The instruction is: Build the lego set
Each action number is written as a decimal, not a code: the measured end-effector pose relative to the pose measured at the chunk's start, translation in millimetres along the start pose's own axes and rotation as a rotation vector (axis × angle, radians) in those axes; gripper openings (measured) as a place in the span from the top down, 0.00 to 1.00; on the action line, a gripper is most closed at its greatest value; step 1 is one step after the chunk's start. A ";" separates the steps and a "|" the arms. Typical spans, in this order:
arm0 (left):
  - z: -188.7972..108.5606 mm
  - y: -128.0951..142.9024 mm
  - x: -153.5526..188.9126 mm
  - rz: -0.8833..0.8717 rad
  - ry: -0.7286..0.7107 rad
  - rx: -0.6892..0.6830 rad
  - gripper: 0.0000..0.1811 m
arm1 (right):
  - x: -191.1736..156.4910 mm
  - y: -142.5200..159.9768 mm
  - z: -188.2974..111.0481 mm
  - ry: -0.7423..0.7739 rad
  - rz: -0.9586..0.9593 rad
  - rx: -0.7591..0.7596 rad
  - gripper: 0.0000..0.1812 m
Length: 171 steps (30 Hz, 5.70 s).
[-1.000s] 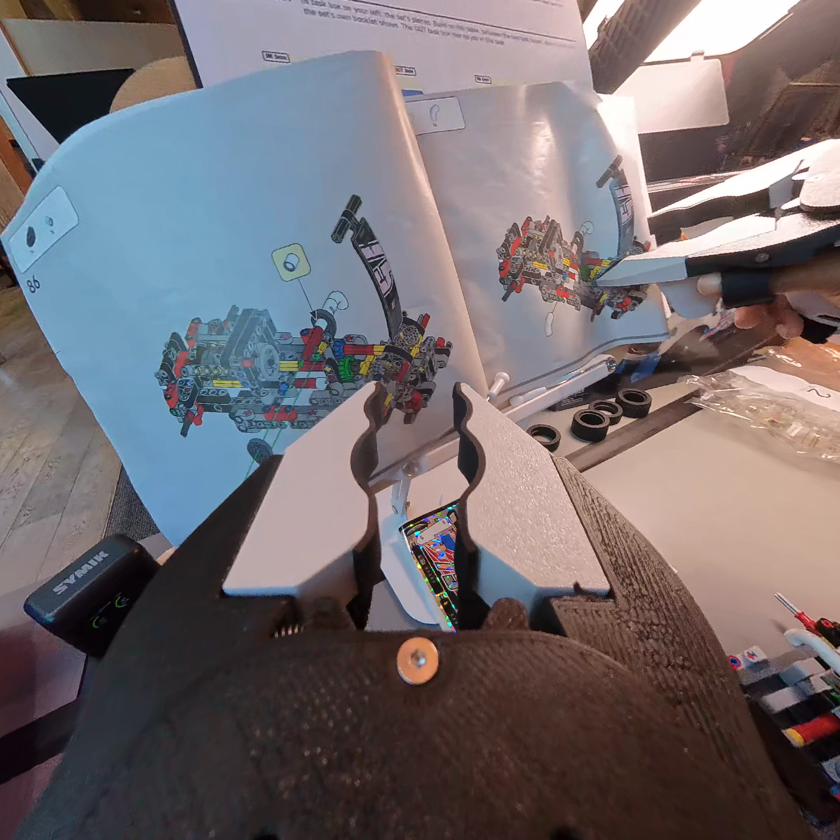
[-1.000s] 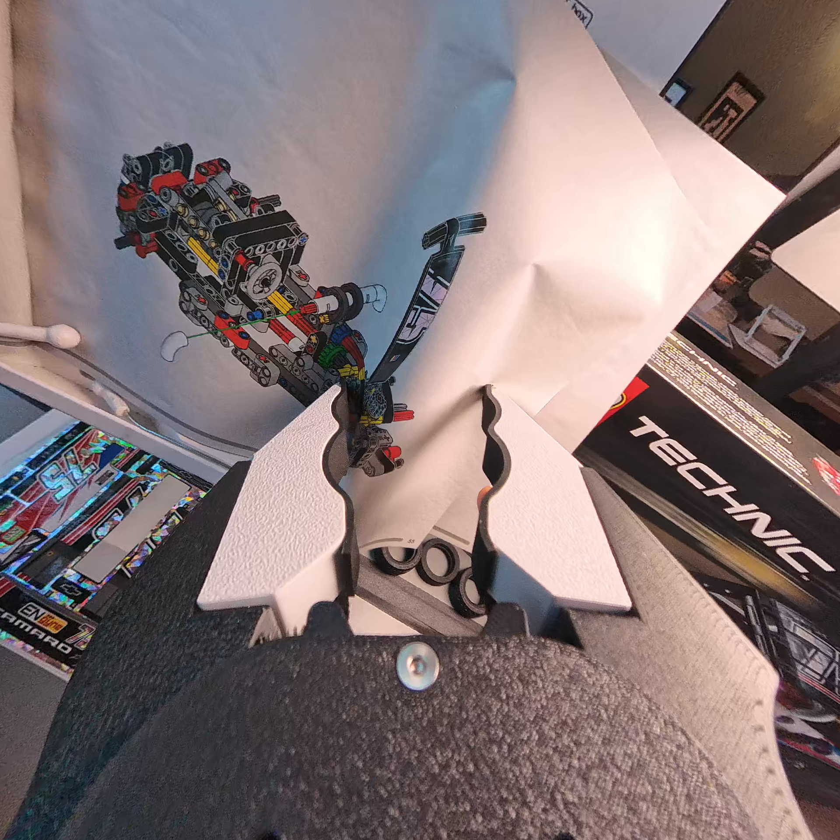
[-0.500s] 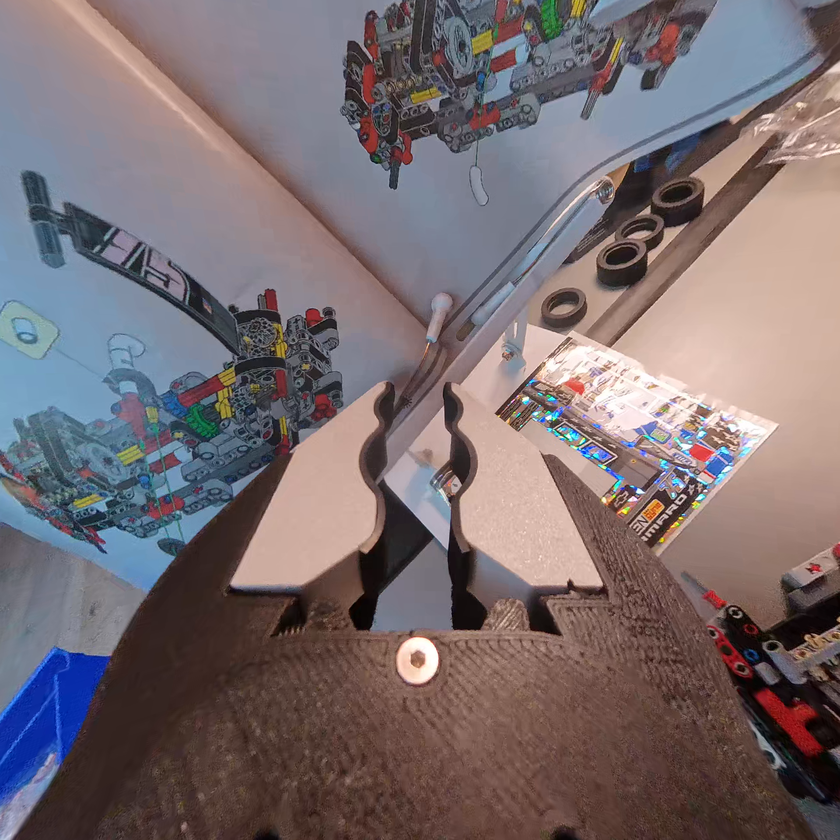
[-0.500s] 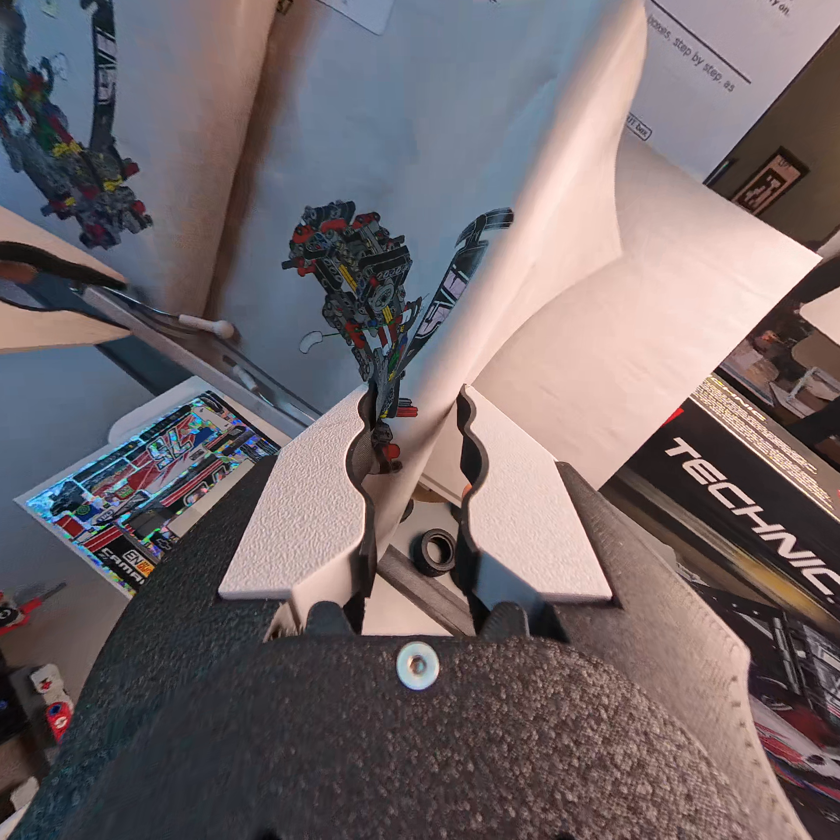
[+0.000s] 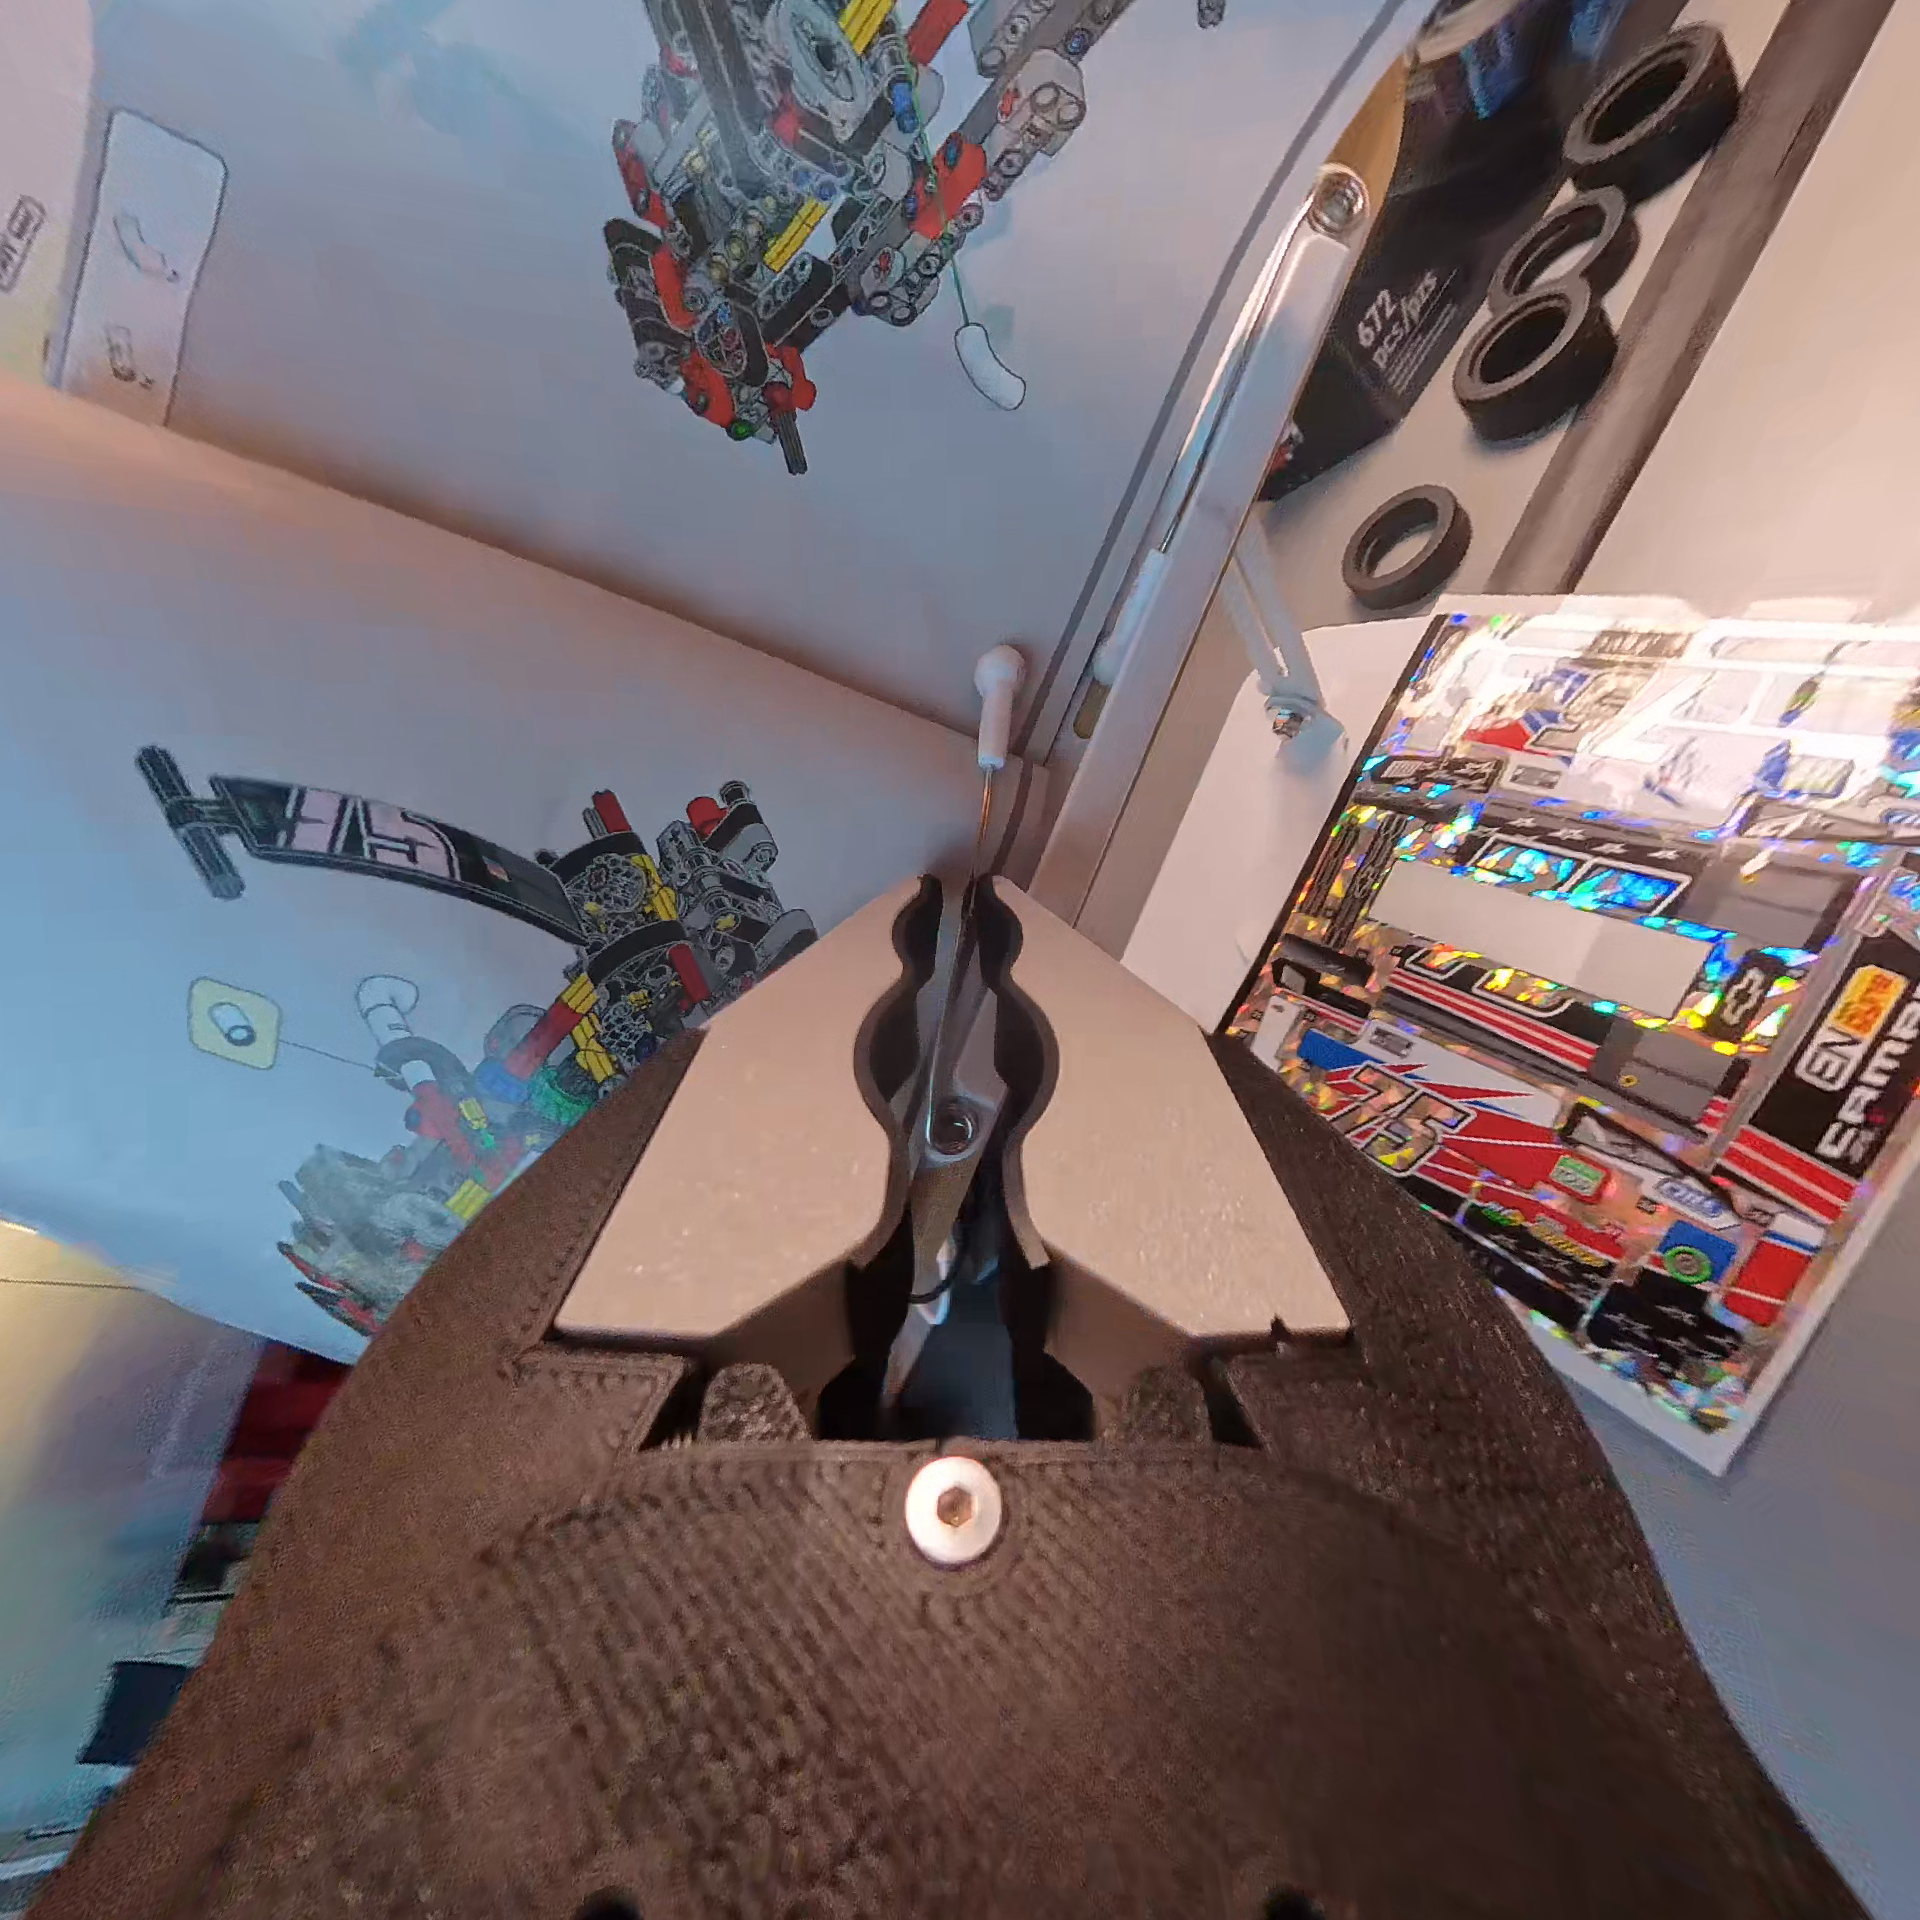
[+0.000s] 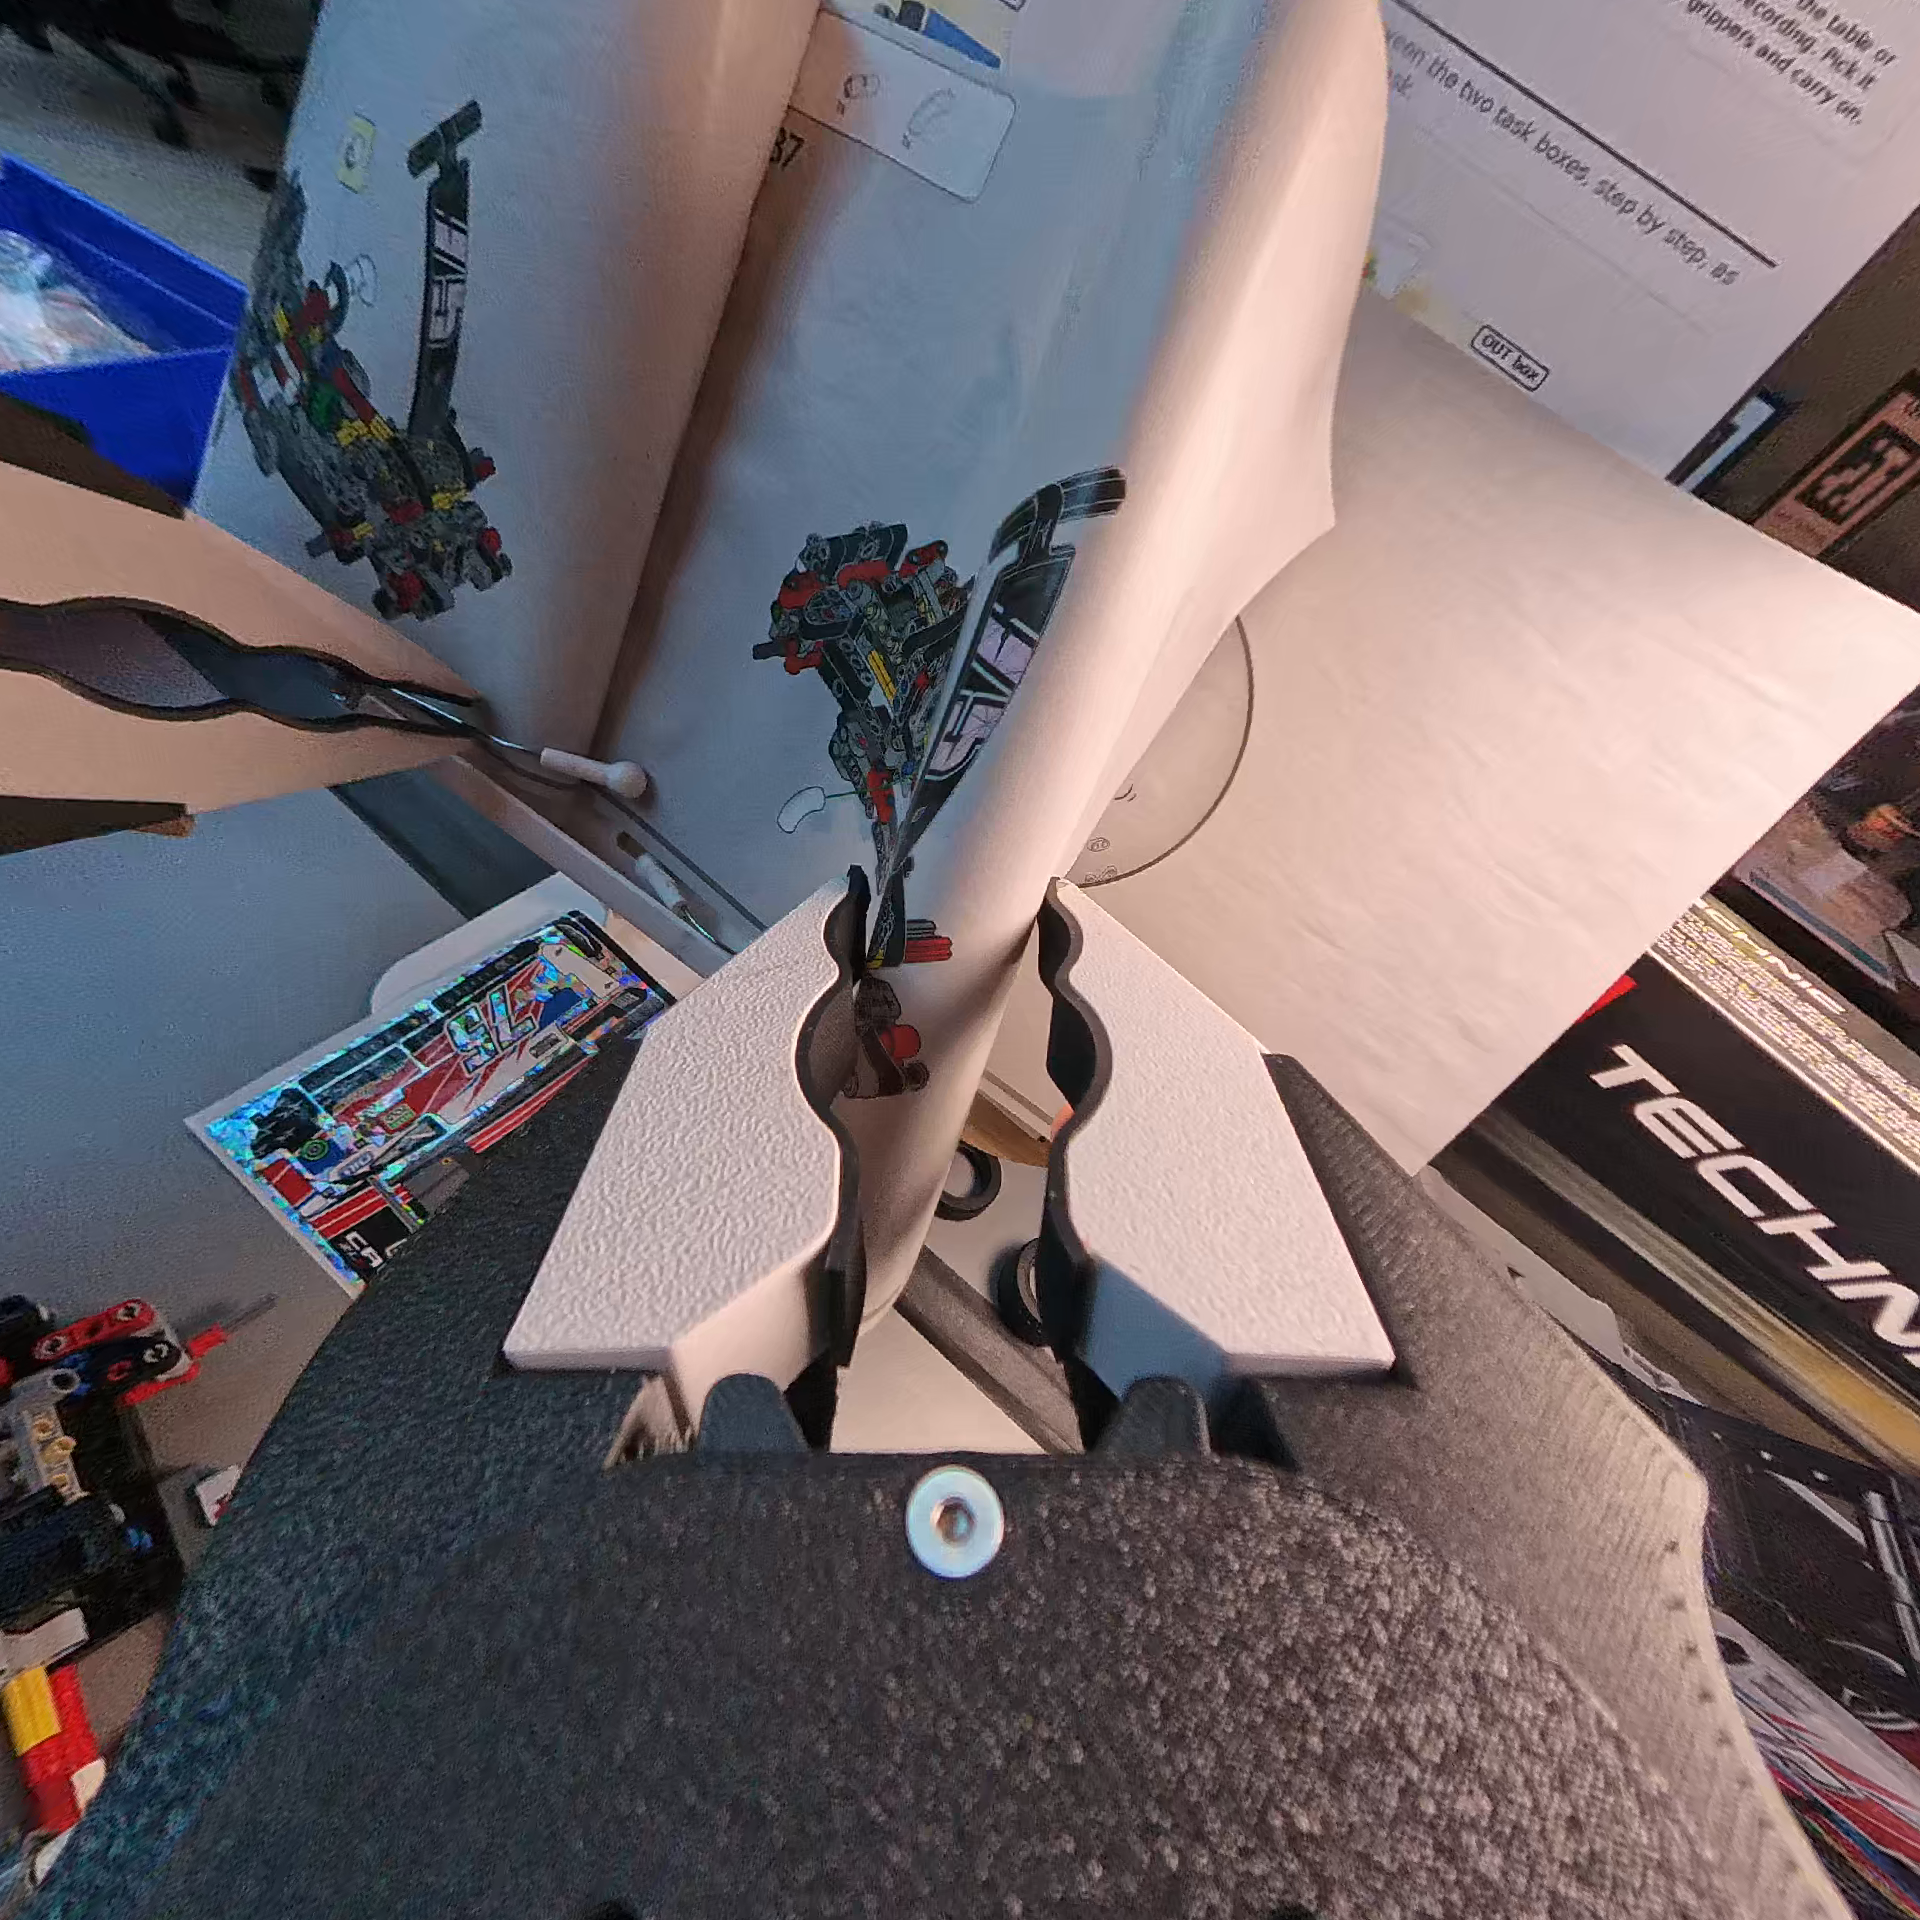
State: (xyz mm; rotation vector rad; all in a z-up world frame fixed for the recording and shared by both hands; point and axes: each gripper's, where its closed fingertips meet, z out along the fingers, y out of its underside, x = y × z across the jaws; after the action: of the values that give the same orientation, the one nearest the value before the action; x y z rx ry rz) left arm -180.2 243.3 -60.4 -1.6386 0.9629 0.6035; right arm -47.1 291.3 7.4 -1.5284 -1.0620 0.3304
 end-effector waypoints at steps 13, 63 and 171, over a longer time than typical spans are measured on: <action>-24.8 11.1 -35.4 -0.514 -0.104 0.187 1.00 | -5.5 -2.9 -3.6 0.017 0.040 -0.006 0.85; -113.1 -24.1 -19.8 -1.277 0.460 0.688 0.77 | -52.9 6.2 -6.2 -0.167 0.060 0.255 0.78; -38.1 32.5 -45.9 -1.188 0.070 0.276 0.89 | -114.2 -70.8 50.0 -0.121 -0.447 0.125 0.84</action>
State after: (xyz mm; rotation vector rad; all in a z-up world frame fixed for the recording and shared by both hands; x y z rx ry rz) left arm -235.7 217.2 -31.0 -1.6496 -0.0049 -0.3837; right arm -175.8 228.9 17.4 -1.1325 -1.4152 0.1738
